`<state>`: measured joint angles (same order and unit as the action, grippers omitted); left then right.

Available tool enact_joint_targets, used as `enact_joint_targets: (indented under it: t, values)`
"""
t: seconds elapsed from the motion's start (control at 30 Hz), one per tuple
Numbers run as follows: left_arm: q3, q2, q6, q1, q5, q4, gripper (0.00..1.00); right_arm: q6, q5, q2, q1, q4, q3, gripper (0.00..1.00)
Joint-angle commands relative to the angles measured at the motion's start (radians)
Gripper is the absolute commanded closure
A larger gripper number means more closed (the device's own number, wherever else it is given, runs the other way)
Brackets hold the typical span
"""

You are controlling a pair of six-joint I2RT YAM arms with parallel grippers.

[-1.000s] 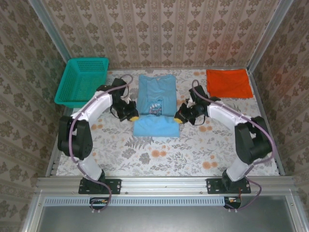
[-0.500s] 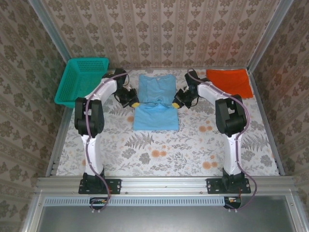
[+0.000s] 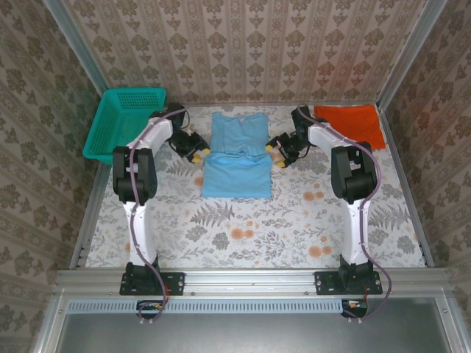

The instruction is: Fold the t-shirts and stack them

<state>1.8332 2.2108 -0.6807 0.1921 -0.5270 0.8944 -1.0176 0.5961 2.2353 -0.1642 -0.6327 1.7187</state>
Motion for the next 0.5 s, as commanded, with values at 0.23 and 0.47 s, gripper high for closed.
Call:
enact_joint_targets:
  t: [0.23, 0.47]
  values:
    - [-0.300, -0.341, 0.059, 0.063, 0.076, -0.126, 0.53, -0.025, 0.009, -0.411, -0.052, 0.347, -0.451, 0.51]
    - [-0.384, -0.344, 0.124, 0.239, 0.036, -0.144, 0.67, -0.048, 0.005, -0.427, -0.206, 0.447, -0.580, 0.79]
